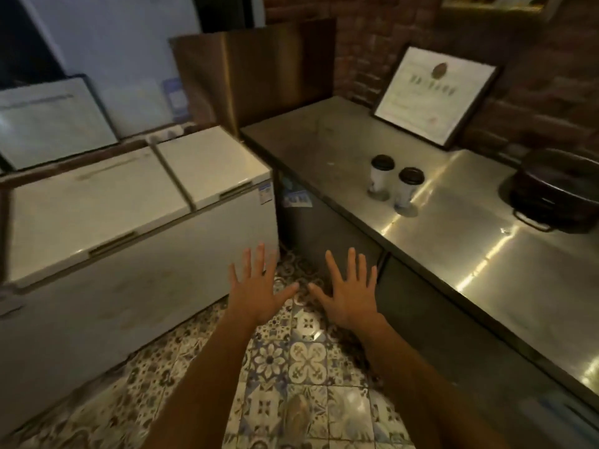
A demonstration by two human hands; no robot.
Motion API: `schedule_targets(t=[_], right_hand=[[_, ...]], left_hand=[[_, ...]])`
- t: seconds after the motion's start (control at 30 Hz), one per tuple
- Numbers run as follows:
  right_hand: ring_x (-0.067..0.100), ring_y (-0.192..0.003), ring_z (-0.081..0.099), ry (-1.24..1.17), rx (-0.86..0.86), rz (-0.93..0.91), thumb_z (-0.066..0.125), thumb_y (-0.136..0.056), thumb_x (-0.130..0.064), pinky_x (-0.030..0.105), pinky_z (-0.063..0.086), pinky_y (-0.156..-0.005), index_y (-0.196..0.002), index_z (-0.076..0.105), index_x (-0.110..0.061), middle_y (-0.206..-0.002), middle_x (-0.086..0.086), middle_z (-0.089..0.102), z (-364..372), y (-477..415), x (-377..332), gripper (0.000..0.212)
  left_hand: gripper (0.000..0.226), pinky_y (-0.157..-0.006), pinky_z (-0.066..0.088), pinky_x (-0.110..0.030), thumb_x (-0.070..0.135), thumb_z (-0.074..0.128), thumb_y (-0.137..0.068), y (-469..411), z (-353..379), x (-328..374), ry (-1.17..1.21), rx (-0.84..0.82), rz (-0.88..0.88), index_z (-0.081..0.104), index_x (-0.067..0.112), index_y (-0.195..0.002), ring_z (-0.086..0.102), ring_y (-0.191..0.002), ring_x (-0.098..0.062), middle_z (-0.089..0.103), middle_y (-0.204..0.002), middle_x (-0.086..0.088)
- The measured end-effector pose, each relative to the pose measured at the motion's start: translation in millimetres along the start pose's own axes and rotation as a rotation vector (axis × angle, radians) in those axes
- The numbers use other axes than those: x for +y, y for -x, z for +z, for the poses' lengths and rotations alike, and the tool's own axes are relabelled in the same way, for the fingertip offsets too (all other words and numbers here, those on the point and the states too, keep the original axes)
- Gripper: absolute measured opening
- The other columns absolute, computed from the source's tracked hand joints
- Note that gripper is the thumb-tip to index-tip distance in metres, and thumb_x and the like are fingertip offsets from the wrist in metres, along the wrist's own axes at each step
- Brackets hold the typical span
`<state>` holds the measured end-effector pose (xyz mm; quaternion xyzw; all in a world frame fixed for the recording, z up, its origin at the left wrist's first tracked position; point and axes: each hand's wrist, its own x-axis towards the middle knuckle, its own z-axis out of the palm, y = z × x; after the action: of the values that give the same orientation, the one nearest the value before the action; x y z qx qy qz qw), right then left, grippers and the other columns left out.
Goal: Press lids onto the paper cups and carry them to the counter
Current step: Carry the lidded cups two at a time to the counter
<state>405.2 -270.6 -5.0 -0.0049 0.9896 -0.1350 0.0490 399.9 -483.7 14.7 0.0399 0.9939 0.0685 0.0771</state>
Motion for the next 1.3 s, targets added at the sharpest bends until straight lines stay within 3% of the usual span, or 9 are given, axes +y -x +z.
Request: schedule_targets(t=[0.1,0.27,0.63,0.77,0.93,1.03,1.13,1.2,1.3], right_hand=[[0.035,-0.155,-0.02,0.003,0.024,0.127,0.015,-0.087,-0.087,0.059,-0.016,-0.12,-0.159,-0.014,-0.043,-0.169,0.013,-0.02,-13,-38,30,0.089],[0.038,-0.155,-0.015,0.002,0.088,0.247,0.015,-0.087,-0.087,0.061,-0.013,-0.121,-0.16,-0.011,-0.041,-0.169,0.014,-0.018,-32,-95,63,0.09],[0.038,-0.155,-0.016,-0.101,0.13,0.449,0.018,-0.088,-0.087,0.056,-0.017,-0.118,-0.16,-0.016,-0.039,-0.169,0.012,-0.021,-27,-190,140,0.092],[0.033,-0.157,-0.01,-0.232,0.134,0.551,0.03,-0.089,-0.083,0.052,-0.009,-0.122,-0.162,-0.008,-0.029,-0.171,0.005,-0.016,-21,-238,186,0.099],[0.028,-0.157,0.012,-0.677,0.243,0.633,0.064,-0.084,-0.07,0.045,0.018,-0.123,-0.162,0.003,-0.028,-0.172,-0.002,0.004,-20,-308,244,0.108],[0.027,-0.155,0.021,-0.85,0.291,0.707,0.071,-0.074,-0.074,0.042,0.025,-0.121,-0.162,0.004,-0.029,-0.171,-0.004,0.014,-13,-350,272,0.119],[0.028,-0.152,0.03,-0.96,0.294,0.784,0.07,-0.057,-0.088,0.049,0.033,-0.121,-0.16,0.002,-0.037,-0.168,-0.005,0.023,-1,-389,290,0.134],[0.025,-0.152,0.029,-0.997,0.295,0.785,0.081,-0.056,-0.077,0.051,0.036,-0.119,-0.158,0.001,-0.042,-0.168,-0.005,0.023,3,-408,293,0.135],[0.021,-0.151,0.032,-0.975,0.355,0.777,0.091,-0.058,-0.058,0.043,0.034,-0.121,-0.161,0.011,-0.035,-0.165,-0.002,0.031,8,-433,294,0.133]], left_hand=[[0.105,-0.122,-0.009,-0.061,0.088,0.002,-0.077,-64,-11,28,0.01,0.002,0.115,-0.009,0.029,-0.163,-0.02,-0.157,-0.033,-0.026,-0.169,-0.003],[0.099,-0.122,-0.007,-0.062,0.086,0.016,-0.087,-155,-25,66,-0.003,-0.025,0.255,-0.011,0.028,-0.163,-0.025,-0.155,-0.032,-0.03,-0.167,-0.003],[0.099,-0.125,-0.007,-0.061,0.083,0.023,-0.09,-299,-14,145,0.087,-0.131,0.364,-0.003,0.023,-0.164,-0.023,-0.156,-0.03,-0.024,-0.17,-0.004],[0.098,-0.127,0.001,-0.058,0.079,0.034,-0.091,-349,2,185,0.354,-0.239,0.271,-0.002,0.025,-0.164,-0.013,-0.159,-0.028,-0.015,-0.172,-0.004],[0.096,-0.127,0.019,-0.05,0.069,0.05,-0.092,-418,25,236,0.758,-0.287,0.041,0.004,0.025,-0.164,0.012,-0.159,-0.028,0.005,-0.174,-0.002],[0.11,-0.123,0.029,-0.055,0.079,0.062,-0.078,-466,49,257,0.874,-0.273,-0.072,0.011,0.031,-0.162,0.024,-0.156,-0.03,0.02,-0.171,-0.003],[0.127,-0.12,0.036,-0.055,0.091,0.07,-0.054,-515,93,264,0.934,-0.238,-0.155,0.017,0.04,-0.158,0.033,-0.153,-0.027,0.03,-0.167,-0.001],[0.132,-0.12,0.036,-0.053,0.085,0.078,-0.051,-542,118,266,0.936,-0.22,-0.166,0.015,0.042,-0.157,0.033,-0.153,-0.024,0.03,-0.167,-0.001],[0.129,-0.117,0.041,-0.053,0.069,0.091,-0.052,-562,112,282,0.962,-0.155,-0.161,0.022,0.04,-0.156,0.042,-0.148,-0.022,0.042,-0.161,0.001]])
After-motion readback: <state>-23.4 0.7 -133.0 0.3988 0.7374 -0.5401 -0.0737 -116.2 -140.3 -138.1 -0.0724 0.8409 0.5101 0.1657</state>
